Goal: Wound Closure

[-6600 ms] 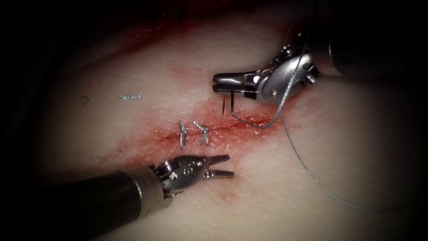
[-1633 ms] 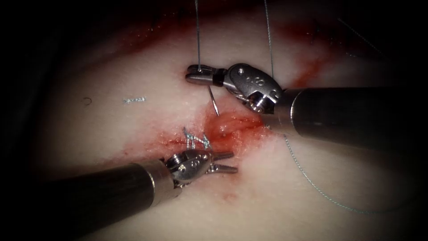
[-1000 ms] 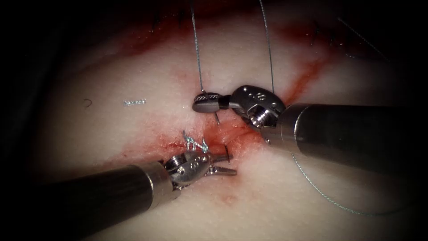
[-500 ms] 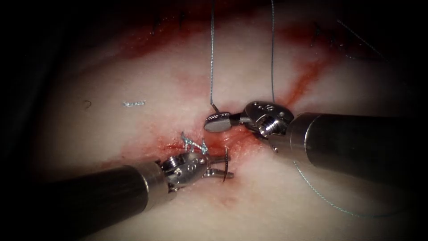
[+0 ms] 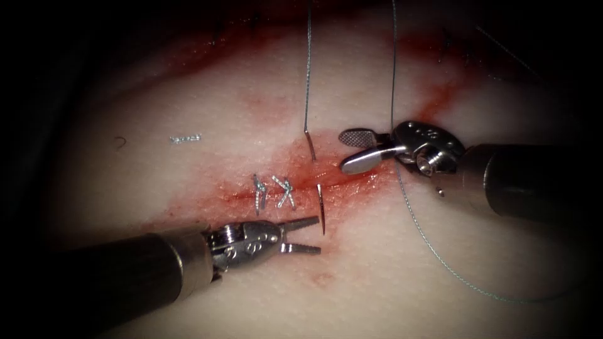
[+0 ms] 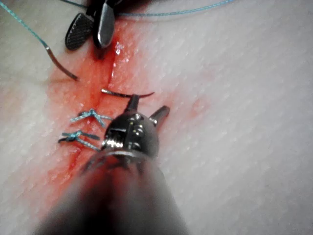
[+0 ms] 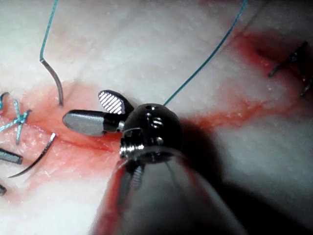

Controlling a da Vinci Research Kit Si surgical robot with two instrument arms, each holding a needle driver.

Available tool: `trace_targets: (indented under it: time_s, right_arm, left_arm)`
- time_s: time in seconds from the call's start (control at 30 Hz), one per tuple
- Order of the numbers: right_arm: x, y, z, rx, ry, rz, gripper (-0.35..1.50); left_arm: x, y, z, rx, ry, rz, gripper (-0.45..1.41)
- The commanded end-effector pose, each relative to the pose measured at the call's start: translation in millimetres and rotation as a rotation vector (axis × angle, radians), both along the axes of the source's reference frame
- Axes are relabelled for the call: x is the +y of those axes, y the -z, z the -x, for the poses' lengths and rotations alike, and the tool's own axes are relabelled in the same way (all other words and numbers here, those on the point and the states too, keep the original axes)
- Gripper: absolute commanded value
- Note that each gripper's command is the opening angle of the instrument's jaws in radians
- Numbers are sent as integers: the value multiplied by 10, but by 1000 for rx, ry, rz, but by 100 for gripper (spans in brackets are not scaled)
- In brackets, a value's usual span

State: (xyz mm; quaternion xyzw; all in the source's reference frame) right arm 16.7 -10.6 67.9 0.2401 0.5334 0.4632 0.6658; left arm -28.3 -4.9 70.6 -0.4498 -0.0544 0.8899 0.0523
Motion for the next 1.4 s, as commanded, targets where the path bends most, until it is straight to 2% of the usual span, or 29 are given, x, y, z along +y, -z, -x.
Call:
trace_targets:
  time_s: [0.03, 0.17, 0.7, 0.77, 0.93, 1.13, 1.23, 1.27, 1.3, 1.33, 1.37, 1.4]
  right_arm:
    - [5, -3, 0, -7, -22, -5, 115]
    - [7, -2, 3, -29, -70, -5, 105]
    - [-3, -6, -14, -30, -71, 2, 103]
    - [-4, -7, -15, -30, -69, 4, 103]
    - [-9, -13, -18, -23, -58, 10, 103]
    - [-10, -13, -18, -21, -55, 10, 103]
    - [-11, -13, -19, -19, -52, 10, 103]
    - [-11, -13, -18, -22, -49, 21, 103]
    - [-11, -13, -18, -26, -43, 37, 103]
    - [-11, -13, -17, -39, -19, 103, 101]
    - [-10, -13, -16, -48, -5, 141, 100]
    - [-9, -12, -13, -54, 26, 236, 98]
  left_arm:
    - [-2, -5, 6, -5, -4, 19, 37]
    - [2, -5, 9, -14, 1, 69, 37]
    - [8, -53, 8, 16, 17, 125, 47]
    - [11, -52, 8, 14, 13, 139, 54]
    - [15, -44, 11, -19, 50, 163, 52]
    - [15, -44, 20, -26, 52, 176, 34]
    - [14, -44, 21, -38, 63, 189, 17]
    - [13, -43, 22, -50, 75, 196, -6]
    - [12, -42, 22, -52, 77, 197, -15]
    - [11, -41, 21, -51, 78, 197, -45]
    - [11, -41, 21, -51, 78, 197, -45]
    - [11, -41, 20, -71, 98, 141, -45]
